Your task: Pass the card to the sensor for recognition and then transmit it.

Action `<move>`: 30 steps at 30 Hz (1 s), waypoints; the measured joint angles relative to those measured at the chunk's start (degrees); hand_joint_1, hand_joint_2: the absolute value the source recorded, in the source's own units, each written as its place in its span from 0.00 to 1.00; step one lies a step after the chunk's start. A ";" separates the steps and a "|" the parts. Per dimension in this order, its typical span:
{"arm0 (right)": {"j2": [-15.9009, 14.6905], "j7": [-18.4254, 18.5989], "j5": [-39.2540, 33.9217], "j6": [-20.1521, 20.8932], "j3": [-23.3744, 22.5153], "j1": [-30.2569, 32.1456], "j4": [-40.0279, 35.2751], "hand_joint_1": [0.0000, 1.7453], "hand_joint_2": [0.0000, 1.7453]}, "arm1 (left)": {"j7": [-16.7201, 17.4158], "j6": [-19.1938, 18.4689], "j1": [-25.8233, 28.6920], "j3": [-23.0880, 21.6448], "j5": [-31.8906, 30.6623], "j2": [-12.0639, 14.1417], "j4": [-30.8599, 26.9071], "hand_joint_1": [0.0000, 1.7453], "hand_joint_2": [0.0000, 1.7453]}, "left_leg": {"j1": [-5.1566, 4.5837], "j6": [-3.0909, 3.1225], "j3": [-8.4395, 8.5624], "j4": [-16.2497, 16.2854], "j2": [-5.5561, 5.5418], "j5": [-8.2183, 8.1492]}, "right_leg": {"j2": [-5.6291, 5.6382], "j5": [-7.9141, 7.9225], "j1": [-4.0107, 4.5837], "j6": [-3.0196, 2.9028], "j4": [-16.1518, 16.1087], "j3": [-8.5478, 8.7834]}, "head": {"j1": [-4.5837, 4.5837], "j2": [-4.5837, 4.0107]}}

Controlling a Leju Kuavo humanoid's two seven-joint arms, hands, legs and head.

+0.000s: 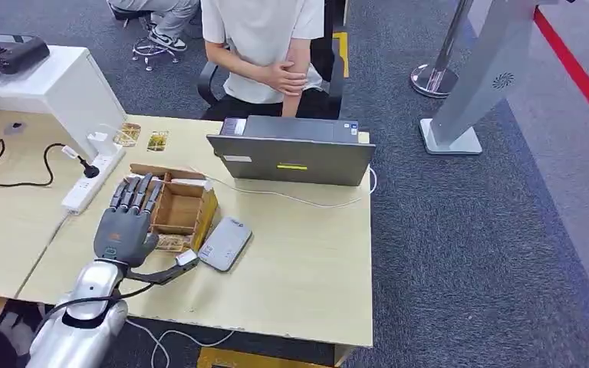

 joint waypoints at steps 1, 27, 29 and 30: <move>0.00 0.02 0.00 0.00 0.00 0.00 0.00 0.00 1.00 | 0.00 -0.09 -0.02 -0.18 0.00 -0.07 0.13 0.00 1.00 | 0.00 0.00 0.00 0.00 0.00 0.00 | 0.00 0.00 0.00 0.00 0.00 0.00 | -0.02 0.00; 0.00 -0.24 -0.94 -0.09 -0.02 0.16 0.00 0.00 1.00 | 4.61 -7.76 -0.58 -2.23 0.20 -1.93 0.50 0.00 1.00 | 0.00 0.00 0.00 0.00 0.00 0.00 | 0.00 0.00 0.00 0.00 0.00 -0.01 | -0.02 0.00; 0.00 -0.24 -0.83 -0.09 -0.02 0.16 0.00 0.00 1.00 | 4.04 -7.32 -0.58 -2.45 0.55 -1.95 0.48 0.00 1.00 | 0.00 0.00 0.00 0.00 0.00 0.00 | 0.00 0.00 0.00 0.00 0.00 -0.01 | 0.00 0.00; 0.00 -0.24 -0.81 -0.09 -0.02 0.16 0.00 0.00 1.00 | 3.85 -6.99 -0.58 -2.65 0.63 -1.95 0.50 0.00 1.00 | 0.00 0.00 0.00 0.00 0.00 0.00 | 0.00 0.00 0.00 0.00 0.00 -0.01 | -0.02 0.00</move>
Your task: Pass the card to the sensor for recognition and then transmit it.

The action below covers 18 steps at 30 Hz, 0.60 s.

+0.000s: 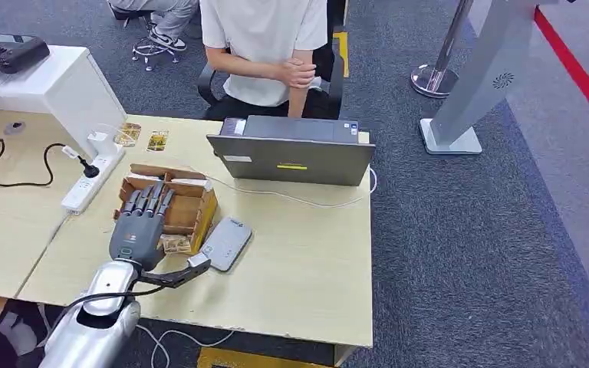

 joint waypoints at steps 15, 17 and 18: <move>0.00 0.02 0.52 0.15 0.00 0.00 0.00 0.00 1.00 | -2.71 2.53 0.10 -2.40 0.55 -0.07 -0.83 0.00 1.00 | 0.00 0.00 -0.01 0.00 -0.01 0.00 | -0.01 0.00 0.00 0.00 0.00 0.01 | 0.02 0.00; -0.02 0.02 0.52 0.15 0.00 0.00 0.00 0.00 1.00 | -2.73 2.53 0.12 -2.75 0.55 -0.04 -0.85 0.00 1.00 | 0.00 0.00 -0.01 0.00 -0.01 0.00 | -0.01 0.00 0.00 0.00 0.00 0.01 | 0.02 0.00; -0.02 0.02 0.52 0.15 0.00 0.00 0.00 0.00 1.00 | -2.73 2.53 0.12 -2.91 0.55 -0.04 -0.85 0.00 1.00 | 0.00 0.00 -0.01 0.00 -0.01 0.00 | -0.01 0.00 0.00 0.00 0.00 0.01 | 0.00 0.00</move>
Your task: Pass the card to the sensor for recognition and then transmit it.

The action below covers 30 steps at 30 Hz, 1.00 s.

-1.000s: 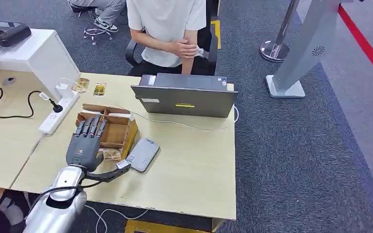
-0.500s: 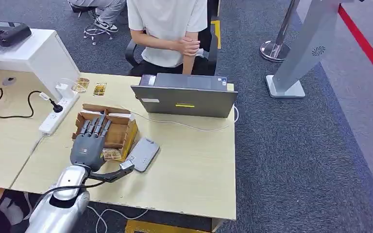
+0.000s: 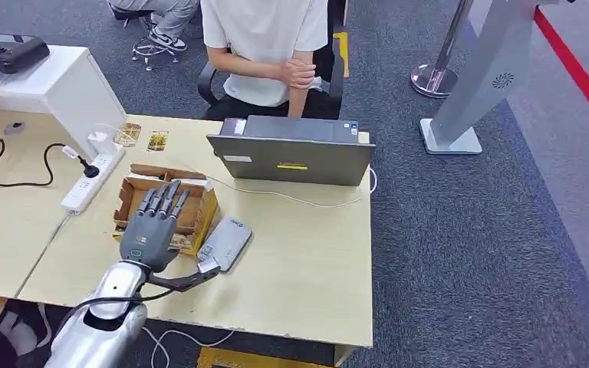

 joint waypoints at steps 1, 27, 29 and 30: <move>0.02 0.02 0.00 0.00 0.00 0.00 0.00 0.00 1.00 | 0.00 0.00 0.00 -0.09 0.00 0.00 0.00 0.00 1.00 | 0.00 0.00 0.00 0.00 0.00 0.00 | 0.00 0.00 0.00 0.00 0.00 0.00 | 0.00 0.00; 0.00 0.13 0.00 0.07 0.00 0.01 0.00 0.00 1.00 | -1.03 -2.58 -0.08 -0.98 2.97 1.01 -0.31 1.00 1.00 | 0.00 0.00 0.00 0.00 0.00 0.00 | 0.00 0.00 0.00 0.00 0.00 -0.01 | 0.00 0.00; 0.00 0.15 0.00 0.07 0.00 0.00 0.00 0.00 1.00 | -1.05 -2.75 -0.08 -1.03 3.28 1.03 -0.31 1.00 1.00 | 0.00 0.00 0.00 0.00 0.00 0.00 | 0.00 0.00 0.00 0.00 0.00 -0.01 | 0.02 0.00; 0.00 0.15 0.06 0.07 0.00 0.01 0.00 0.00 1.00 | -1.05 -2.91 -0.13 -1.03 3.52 1.03 -0.31 1.00 1.00 | 0.00 0.00 0.00 0.00 0.00 0.00 | 0.00 0.00 0.00 0.00 0.00 -0.01 | 0.00 0.00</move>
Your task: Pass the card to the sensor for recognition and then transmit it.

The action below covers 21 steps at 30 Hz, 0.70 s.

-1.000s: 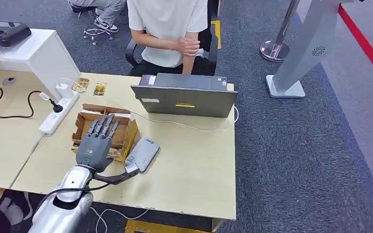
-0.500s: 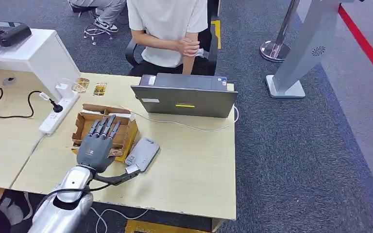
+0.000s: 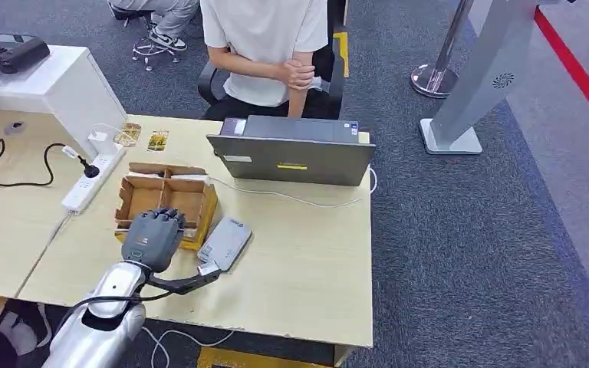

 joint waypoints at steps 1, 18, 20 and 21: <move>0.02 0.00 0.09 0.00 0.00 0.00 0.00 0.00 1.00 | 0.00 -0.07 -0.03 -0.02 0.15 0.04 0.00 1.00 1.00 | 0.00 0.00 0.00 0.00 0.00 0.00 | 0.00 0.00 0.00 0.00 0.00 0.00 | 0.02 0.00; 0.00 -0.04 -0.96 -0.48 -0.68 0.22 0.00 0.00 1.00 | -3.37 -0.02 0.48 -2.97 6.62 0.20 -12.88 1.00 1.00 | 0.00 0.00 -0.02 0.00 -0.01 -0.01 | 0.00 0.00 0.00 0.00 -0.01 -0.01 | 0.00 0.00; 0.00 -0.09 -0.96 -0.50 -0.87 0.28 0.00 0.00 1.00 | -3.45 -0.20 0.53 -3.37 6.66 0.20 -14.97 1.00 1.00 | 0.00 0.00 -0.01 0.00 0.00 -0.01 | 0.01 0.00 0.00 0.00 -0.01 -0.01 | 0.00 0.00; 0.00 -0.09 -0.96 -0.55 -0.92 0.31 0.00 0.00 1.00 | -3.45 -0.24 0.53 -3.58 6.69 0.24 -15.67 1.00 1.00 | 0.00 0.00 -0.01 0.00 0.00 -0.01 | 0.00 0.00 0.00 0.00 -0.01 -0.01 | 0.02 0.00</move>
